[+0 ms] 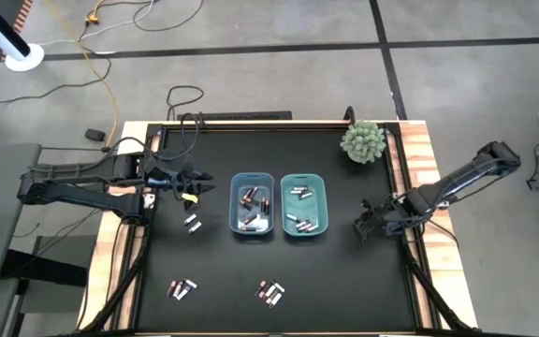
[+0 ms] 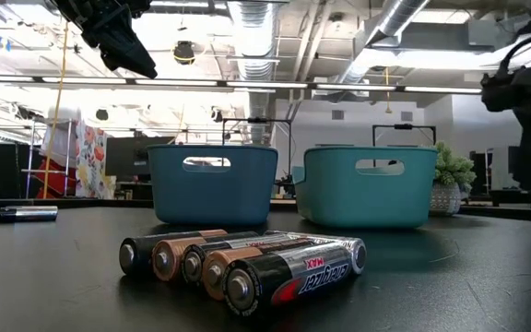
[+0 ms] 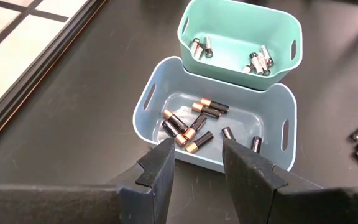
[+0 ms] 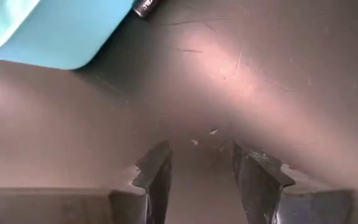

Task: Sort batteries
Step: Put the black battery into the blue bin

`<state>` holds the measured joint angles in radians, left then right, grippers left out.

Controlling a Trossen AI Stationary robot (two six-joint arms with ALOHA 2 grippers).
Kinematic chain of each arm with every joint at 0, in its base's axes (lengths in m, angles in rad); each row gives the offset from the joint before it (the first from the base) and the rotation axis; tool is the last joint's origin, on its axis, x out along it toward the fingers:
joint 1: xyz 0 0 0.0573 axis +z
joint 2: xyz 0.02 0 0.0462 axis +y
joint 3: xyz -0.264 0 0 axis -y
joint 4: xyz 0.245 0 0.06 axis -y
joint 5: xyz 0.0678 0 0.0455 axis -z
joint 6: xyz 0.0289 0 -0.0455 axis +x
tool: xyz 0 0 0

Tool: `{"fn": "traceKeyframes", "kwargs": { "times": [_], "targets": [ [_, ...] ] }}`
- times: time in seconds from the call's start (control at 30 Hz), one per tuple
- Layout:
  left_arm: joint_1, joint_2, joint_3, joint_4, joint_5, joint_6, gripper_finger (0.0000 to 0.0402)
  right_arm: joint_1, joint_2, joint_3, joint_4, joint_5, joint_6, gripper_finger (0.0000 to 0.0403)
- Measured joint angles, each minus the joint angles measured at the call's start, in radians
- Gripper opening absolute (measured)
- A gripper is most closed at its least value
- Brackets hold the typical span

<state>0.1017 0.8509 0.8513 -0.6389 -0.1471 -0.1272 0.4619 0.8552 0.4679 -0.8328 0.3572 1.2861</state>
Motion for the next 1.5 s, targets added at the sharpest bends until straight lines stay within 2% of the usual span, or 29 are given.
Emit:
{"fn": "traceKeyframes", "kwargs": {
  "times": [0.17,0.53,0.6,0.97,1.1,1.2,1.37,1.5],
  "targets": [
    [0.000,0.000,0.000,0.000,0.000,0.000,0.0130,0.034,0.000,-0.005,0.006,0.043,-0.005,0.0216],
    [0.000,0.000,0.000,0.000,0.000,0.000,0.0130,0.062,0.001,-0.005,0.108,0.091,-0.148,0.0379],
    [0.000,0.000,0.000,0.000,0.000,0.000,0.0130,0.062,0.006,-0.005,0.122,0.098,-0.177,0.0394],
    [0.000,0.000,0.000,0.000,0.000,0.000,0.0130,0.035,0.036,-0.005,0.104,0.123,-0.196,0.0341],
    [0.000,0.000,0.000,0.000,0.000,0.000,0.0130,0.027,0.066,-0.006,0.122,0.245,-0.228,0.0337],
    [0.000,0.000,0.000,0.000,0.000,0.000,0.0130,0.045,0.102,-0.043,0.224,0.337,-0.274,0.0338],
    [0.000,0.000,0.000,0.000,0.000,0.000,0.0130,0.067,0.163,-0.181,0.511,0.357,-0.300,0.0335],
    [0.000,0.000,0.000,0.000,0.000,0.000,0.0130,0.069,0.195,-0.277,0.662,0.399,-0.322,0.0330]
  ]
}}
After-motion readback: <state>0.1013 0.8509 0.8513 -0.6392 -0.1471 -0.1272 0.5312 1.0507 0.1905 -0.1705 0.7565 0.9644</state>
